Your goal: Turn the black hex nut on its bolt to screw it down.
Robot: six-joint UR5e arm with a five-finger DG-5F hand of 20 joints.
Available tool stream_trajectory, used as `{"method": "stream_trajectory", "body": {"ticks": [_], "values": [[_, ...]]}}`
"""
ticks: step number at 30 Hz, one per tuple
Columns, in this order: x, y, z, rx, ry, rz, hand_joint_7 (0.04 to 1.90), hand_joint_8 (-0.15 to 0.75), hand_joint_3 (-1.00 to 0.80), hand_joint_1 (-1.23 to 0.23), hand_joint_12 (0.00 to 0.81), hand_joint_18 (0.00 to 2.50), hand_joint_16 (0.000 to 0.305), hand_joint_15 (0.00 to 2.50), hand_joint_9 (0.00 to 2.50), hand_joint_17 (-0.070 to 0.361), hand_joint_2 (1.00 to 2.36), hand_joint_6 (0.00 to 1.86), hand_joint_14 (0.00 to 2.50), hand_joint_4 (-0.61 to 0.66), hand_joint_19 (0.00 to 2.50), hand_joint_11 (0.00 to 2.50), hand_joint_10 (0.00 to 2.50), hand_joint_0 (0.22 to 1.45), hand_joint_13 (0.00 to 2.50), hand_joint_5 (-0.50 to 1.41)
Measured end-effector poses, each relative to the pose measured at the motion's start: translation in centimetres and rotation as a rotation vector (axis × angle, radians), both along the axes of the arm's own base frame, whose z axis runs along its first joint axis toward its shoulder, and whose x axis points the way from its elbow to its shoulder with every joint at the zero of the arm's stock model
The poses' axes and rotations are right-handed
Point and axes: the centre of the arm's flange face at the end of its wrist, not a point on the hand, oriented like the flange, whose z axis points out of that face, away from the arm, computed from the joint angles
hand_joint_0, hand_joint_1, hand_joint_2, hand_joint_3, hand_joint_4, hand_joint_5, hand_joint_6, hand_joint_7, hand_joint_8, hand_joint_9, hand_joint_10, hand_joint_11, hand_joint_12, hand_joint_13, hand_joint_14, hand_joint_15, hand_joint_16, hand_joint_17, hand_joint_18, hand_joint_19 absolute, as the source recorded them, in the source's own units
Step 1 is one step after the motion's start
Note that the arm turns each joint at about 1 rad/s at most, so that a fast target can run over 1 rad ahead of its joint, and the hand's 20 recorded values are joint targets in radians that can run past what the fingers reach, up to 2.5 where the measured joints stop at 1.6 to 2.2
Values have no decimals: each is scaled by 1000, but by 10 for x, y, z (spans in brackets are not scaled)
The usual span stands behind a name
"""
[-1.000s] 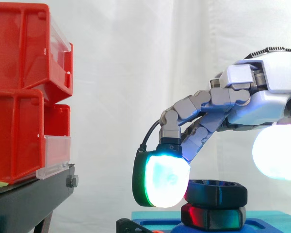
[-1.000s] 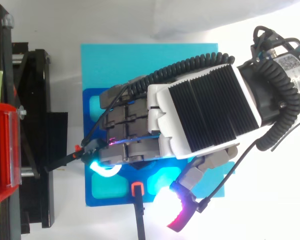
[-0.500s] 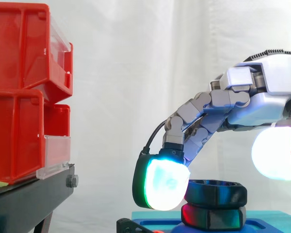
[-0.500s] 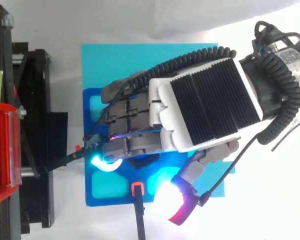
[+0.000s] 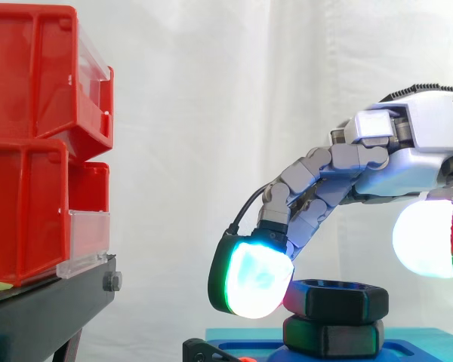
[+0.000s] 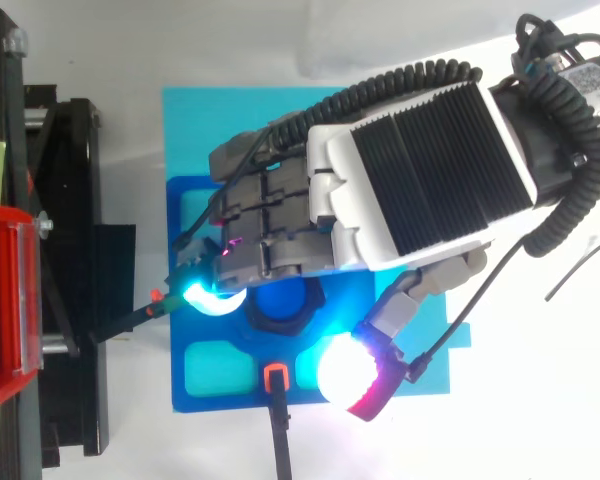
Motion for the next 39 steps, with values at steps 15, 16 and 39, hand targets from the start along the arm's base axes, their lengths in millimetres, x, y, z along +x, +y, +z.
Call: {"method": "stream_trajectory", "body": {"ticks": [15,16,39], "values": [[-5,-19,-1,-14,-3,4,669,357,-500,-441,365,608,47,230,716,105,1000,759,7,303,271,542,9,437,734,-196],[-6,-21,-1,-14,-3,5,670,355,-500,-441,363,608,47,235,717,105,1000,759,9,305,271,535,9,437,732,-196],[5,-6,11,12,-59,12,888,351,-500,-436,366,619,46,245,736,105,1000,605,8,313,278,536,9,441,742,-170]]}}
